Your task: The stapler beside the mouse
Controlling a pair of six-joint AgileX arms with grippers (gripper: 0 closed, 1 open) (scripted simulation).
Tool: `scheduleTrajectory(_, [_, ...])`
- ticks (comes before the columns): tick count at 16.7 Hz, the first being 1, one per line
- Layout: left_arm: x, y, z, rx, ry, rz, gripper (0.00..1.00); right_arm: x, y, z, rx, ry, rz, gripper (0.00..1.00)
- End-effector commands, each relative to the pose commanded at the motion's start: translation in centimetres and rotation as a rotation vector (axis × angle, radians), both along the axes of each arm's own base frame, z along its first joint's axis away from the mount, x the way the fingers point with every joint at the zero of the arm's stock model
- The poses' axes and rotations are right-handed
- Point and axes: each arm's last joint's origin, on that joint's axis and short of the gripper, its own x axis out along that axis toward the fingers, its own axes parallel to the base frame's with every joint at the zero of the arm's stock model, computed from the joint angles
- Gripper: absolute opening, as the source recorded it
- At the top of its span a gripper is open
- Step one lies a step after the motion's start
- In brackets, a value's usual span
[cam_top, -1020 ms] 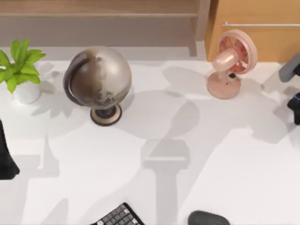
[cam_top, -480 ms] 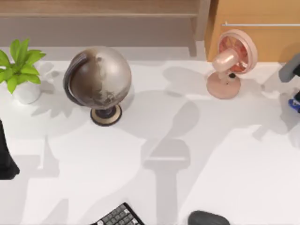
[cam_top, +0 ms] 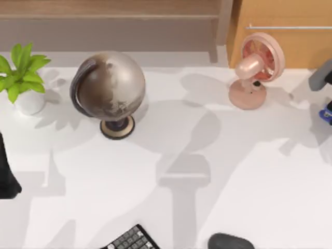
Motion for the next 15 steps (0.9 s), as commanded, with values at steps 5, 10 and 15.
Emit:
scheduleTrajectory(5, [0.0,0.0,0.0,0.000,0.000,0.000,1.00,0.1,0.0,0.7,-0.001,-0.008,0.000,0.00])
scheduleTrajectory(10, [0.0,0.0,0.0,0.000,0.000,0.000,1.00,0.0,0.1,3.1,-0.001,-0.002,0.001,0.00])
scheduleTrajectory(15, [0.0,0.0,0.0,0.000,0.000,0.000,1.00,-0.1,0.2,3.2,-0.003,-0.001,-0.009,0.00])
